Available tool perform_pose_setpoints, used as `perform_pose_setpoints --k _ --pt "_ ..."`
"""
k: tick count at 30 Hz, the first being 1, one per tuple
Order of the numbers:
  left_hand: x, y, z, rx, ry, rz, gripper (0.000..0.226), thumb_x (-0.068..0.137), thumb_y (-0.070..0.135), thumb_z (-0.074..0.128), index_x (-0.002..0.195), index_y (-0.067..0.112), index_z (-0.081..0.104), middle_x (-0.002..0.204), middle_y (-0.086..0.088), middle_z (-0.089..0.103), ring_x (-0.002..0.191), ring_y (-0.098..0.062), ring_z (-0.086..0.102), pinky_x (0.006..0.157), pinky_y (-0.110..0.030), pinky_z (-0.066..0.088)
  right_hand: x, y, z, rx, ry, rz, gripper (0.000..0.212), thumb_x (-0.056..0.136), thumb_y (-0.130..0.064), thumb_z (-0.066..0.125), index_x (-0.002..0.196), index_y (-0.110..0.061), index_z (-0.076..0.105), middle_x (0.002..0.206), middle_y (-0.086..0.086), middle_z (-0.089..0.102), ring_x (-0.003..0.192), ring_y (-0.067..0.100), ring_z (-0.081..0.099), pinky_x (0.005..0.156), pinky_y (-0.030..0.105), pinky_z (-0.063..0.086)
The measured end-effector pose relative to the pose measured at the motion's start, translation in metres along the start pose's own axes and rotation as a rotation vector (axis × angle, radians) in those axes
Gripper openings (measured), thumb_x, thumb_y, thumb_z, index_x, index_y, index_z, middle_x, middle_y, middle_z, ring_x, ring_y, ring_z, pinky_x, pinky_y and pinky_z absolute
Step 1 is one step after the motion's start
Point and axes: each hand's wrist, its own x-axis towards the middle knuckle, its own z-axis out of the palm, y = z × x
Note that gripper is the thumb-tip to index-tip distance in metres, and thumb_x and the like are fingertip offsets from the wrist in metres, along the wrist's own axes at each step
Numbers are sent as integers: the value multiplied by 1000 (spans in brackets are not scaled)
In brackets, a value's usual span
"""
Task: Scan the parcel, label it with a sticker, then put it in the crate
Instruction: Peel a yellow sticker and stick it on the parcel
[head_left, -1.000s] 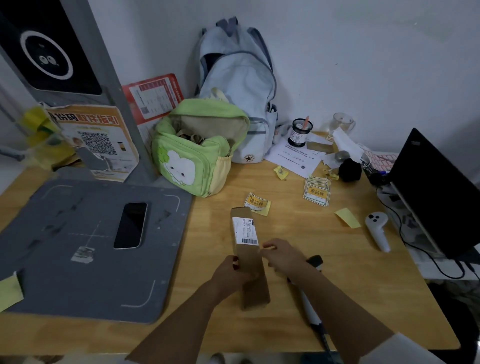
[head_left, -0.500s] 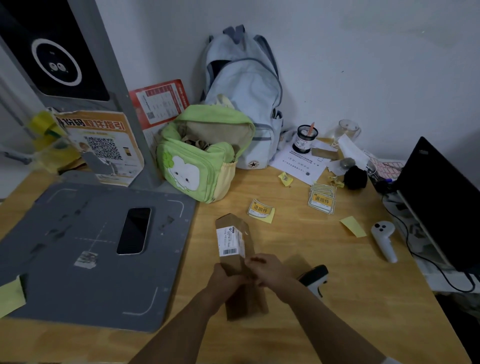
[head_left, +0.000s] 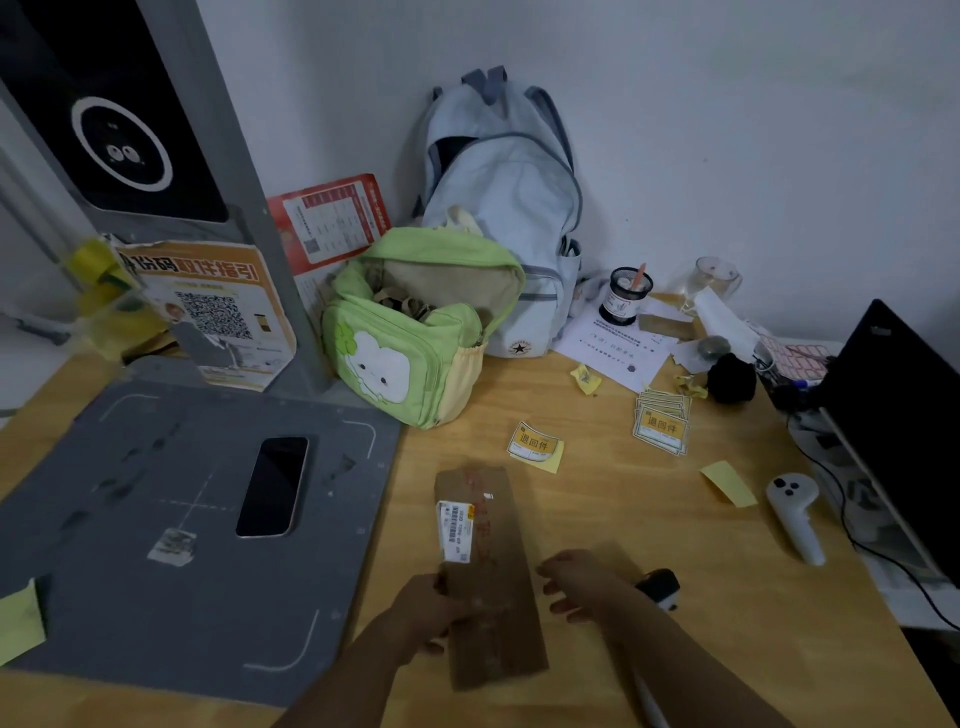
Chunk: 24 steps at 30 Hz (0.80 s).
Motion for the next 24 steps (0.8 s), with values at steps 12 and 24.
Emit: perform_pose_setpoints --k 12,24 --pt "17 -2 5 5 36 124 52 53 27 90 89 36 55 93 17 64 84 -1 61 61 -15 52 58 -53 -40 78 158 -78 20 90 -19 55 103 -3 58 93 14 64 73 27 59 67 32 44" --pt "43 2 -16 133 3 149 92 41 46 91 122 21 54 122 6 65 109 -16 61 96 -38 51 123 -82 -38 135 418 -82 31 81 -20 61 93 7 70 86 22 71 75 34 65 64 34 46"
